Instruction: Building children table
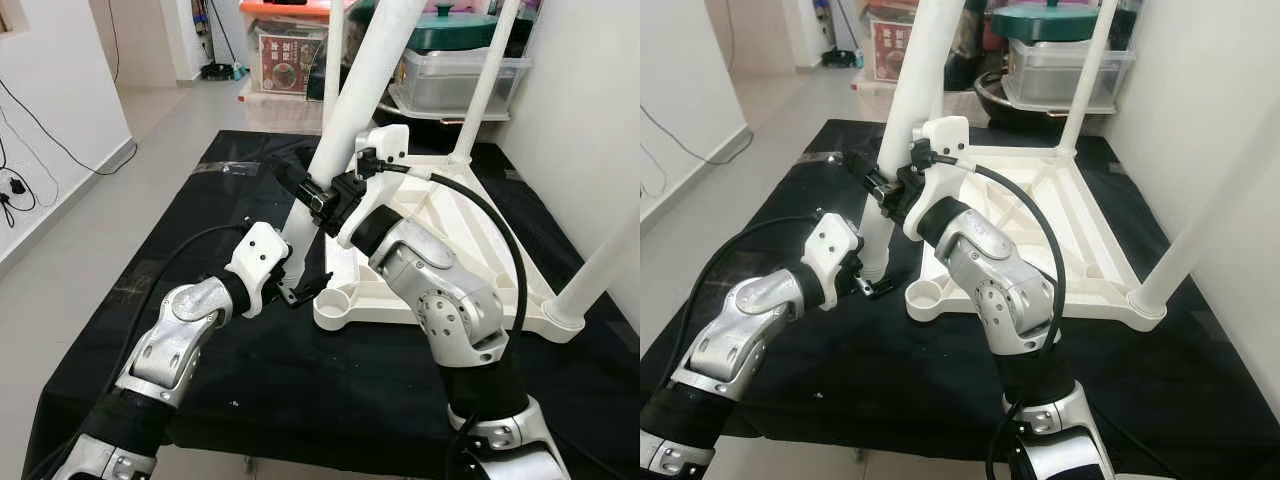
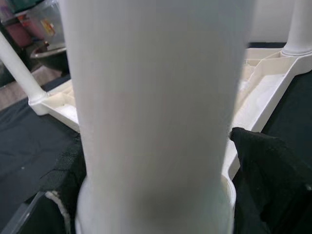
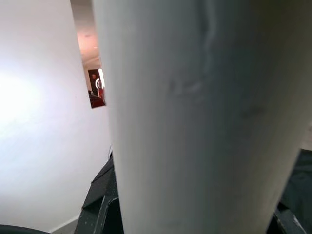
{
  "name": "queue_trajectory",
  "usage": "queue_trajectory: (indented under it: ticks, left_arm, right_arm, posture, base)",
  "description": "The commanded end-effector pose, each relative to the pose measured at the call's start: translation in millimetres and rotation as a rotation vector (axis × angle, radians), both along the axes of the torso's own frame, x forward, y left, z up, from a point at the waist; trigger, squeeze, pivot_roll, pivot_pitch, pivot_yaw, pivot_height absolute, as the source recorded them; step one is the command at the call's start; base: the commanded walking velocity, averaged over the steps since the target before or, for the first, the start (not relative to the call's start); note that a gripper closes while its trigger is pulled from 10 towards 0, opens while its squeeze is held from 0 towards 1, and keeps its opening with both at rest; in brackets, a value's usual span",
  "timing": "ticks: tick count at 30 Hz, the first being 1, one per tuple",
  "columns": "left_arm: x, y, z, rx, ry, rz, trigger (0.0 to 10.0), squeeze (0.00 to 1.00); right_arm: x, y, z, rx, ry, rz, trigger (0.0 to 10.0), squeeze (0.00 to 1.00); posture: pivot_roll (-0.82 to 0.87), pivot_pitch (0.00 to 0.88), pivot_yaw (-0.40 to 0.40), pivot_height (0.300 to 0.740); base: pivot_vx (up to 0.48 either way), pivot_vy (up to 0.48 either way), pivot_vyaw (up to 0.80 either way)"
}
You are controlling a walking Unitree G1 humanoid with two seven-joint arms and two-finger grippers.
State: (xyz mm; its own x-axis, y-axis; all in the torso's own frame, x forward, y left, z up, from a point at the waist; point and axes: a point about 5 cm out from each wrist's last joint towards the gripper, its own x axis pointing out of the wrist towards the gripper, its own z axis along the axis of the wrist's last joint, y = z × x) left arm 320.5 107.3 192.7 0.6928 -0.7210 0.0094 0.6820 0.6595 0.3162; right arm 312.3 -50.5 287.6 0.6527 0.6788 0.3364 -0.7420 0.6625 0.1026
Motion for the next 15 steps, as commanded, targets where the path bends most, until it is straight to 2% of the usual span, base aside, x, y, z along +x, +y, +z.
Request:
queue_trajectory:
  ticks: [1, 12, 13, 15]
  left_arm:
    - [0.9, -1.4, -8, 0.002, 0.054, -0.002, 10.0, 0.00]
    - [6.8, 0.2, -9, 0.000, 0.067, -0.014, 10.0, 0.00]
    - [7.4, 0.4, -8, 0.004, 0.058, -0.017, 4.8, 0.00]
    - [8.1, 0.7, -5, -0.002, 0.044, -0.032, 0.0, 0.00]
  right_arm:
    - [-6.2, 0.1, 11, 0.025, -0.046, 0.021, 0.0, 0.00]
    - [-14.9, 2.5, 17, 0.026, -0.083, 0.071, 0.0, 0.00]
    - [-15.7, 3.3, 17, 0.024, -0.084, 0.076, 0.0, 0.00]
    - [-17.0, 4.6, 16, 0.020, -0.084, 0.084, 0.0, 0.00]
  posture:
    - [0.00, 0.000, -0.005, 0.740]
    - [-0.01, 0.000, -0.006, 0.740]
    - [-0.01, 0.000, -0.007, 0.740]
    - [-0.01, 0.000, -0.007, 0.740]
  base:
    - [0.000, 0.000, 0.00]
    - [0.000, 0.000, 0.00]
    - [0.000, 0.000, 0.00]
    - [0.000, 0.000, 0.00]
